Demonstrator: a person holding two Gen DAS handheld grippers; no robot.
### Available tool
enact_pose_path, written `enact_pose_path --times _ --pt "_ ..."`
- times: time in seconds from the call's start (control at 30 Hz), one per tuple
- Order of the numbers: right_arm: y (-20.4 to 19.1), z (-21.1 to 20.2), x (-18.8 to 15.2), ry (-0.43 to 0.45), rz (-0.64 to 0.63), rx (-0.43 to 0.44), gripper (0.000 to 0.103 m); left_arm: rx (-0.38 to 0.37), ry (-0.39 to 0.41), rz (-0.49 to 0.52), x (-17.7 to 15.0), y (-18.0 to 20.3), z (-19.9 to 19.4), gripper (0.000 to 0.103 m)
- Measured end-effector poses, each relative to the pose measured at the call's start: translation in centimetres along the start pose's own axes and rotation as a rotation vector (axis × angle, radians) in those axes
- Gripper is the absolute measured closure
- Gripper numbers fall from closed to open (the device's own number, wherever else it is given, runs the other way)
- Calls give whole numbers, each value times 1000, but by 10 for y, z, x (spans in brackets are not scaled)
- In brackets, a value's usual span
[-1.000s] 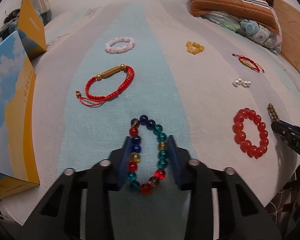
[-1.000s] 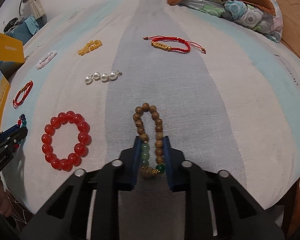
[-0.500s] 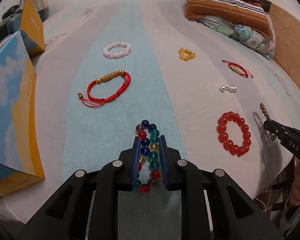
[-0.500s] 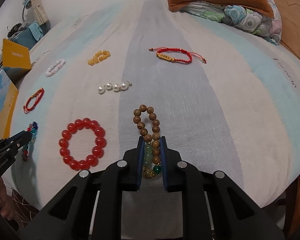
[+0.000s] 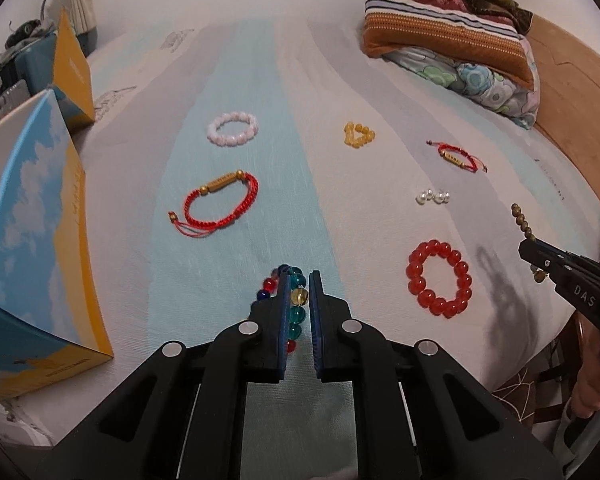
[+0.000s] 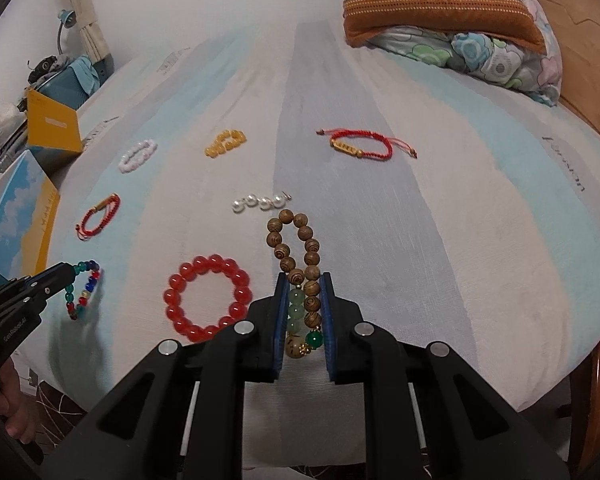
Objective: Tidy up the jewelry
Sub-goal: 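Carry both held bracelets up and over into the white cardboard box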
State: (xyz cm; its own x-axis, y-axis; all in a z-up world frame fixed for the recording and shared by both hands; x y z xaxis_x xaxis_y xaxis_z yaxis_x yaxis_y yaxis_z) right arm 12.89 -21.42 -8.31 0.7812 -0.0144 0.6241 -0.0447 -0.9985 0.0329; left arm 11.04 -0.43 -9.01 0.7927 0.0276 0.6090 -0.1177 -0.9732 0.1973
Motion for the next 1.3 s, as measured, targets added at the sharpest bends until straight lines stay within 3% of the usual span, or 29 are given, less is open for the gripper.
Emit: enact_pose_path --times 0.6,1.3 --pt "-55 -39 41 94 -43 27 89 47 83 -17 27 -12 -39 94" --pt "-181 -86 93 193 -176 127 89 205 190 -91 61 -83 -125 94"
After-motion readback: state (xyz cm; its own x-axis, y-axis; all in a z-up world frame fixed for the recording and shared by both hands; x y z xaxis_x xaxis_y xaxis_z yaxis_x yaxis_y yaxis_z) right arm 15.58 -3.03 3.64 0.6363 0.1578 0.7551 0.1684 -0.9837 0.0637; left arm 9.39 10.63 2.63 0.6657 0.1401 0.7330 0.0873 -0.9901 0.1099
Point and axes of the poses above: each gripper's, at about its wrist camera, not at the fingertips, and z roughly the way its jaws point, y to its right, x to its top, the point moved 6 cm from there along z, roughly the way its jaws point, and after that the axes turned 8 degrees about -x, right-handed, at the moved point
